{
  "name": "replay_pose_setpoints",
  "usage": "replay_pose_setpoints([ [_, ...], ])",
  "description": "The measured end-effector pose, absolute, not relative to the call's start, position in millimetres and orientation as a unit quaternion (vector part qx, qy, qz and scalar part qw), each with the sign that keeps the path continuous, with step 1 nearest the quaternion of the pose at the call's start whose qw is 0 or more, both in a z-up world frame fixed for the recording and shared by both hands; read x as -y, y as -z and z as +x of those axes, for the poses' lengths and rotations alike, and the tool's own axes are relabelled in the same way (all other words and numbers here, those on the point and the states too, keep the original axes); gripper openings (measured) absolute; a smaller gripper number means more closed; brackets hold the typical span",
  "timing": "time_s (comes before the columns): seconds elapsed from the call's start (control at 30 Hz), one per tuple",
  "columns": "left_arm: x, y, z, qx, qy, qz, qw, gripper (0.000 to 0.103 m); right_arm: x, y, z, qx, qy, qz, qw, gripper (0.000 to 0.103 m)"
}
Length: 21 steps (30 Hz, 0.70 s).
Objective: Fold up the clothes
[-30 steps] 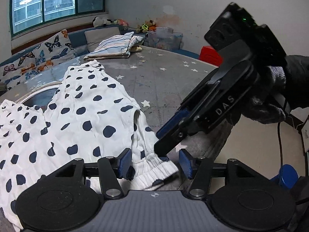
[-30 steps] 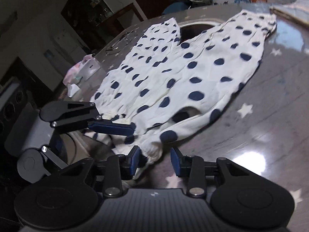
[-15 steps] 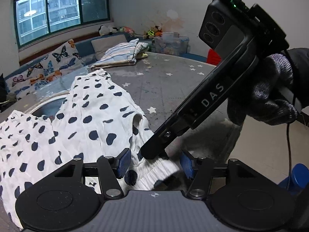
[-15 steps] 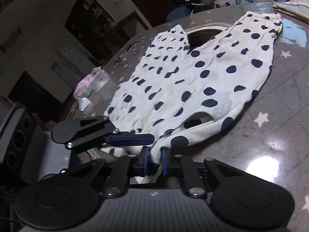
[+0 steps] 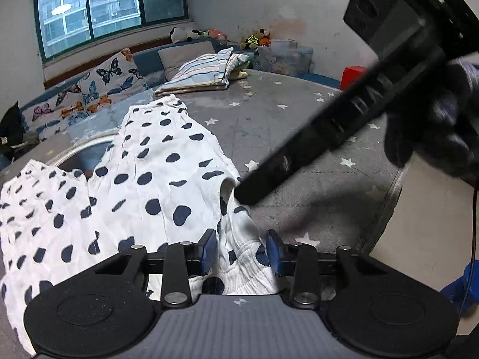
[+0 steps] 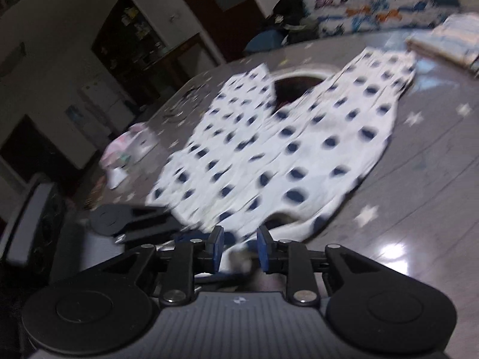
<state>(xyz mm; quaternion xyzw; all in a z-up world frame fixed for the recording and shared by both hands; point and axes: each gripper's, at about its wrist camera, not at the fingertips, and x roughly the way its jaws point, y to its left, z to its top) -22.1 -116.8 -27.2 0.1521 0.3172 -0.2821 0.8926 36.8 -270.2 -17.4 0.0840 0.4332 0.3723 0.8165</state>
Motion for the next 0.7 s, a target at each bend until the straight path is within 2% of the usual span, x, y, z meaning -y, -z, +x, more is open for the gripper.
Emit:
replay_pose_setpoints([
  [0.03,118,26,-23,-0.314,0.281,0.157,0.893,0.041,272,14,40,-0.427,-0.363,0.075,0.825,0.032],
  [0.33,135,27,-16,-0.321,0.278,0.185,0.886,0.039,281,-6,96,-0.372,-0.264,-0.003,0.89,0.034],
  [0.4,137,31,-10,-0.335,0.275,0.185,0.882,0.026,283,-6,116,-0.366,-0.244,-0.014,0.898,0.034],
  [0.5,132,32,-4,-0.349,0.284,0.166,0.877,0.015,287,-2,146,-0.361,-0.216,-0.019,0.907,0.034],
  [0.7,116,28,8,-0.372,0.309,0.109,0.869,0.011,293,21,225,-0.376,-0.155,0.0,0.914,0.034],
])
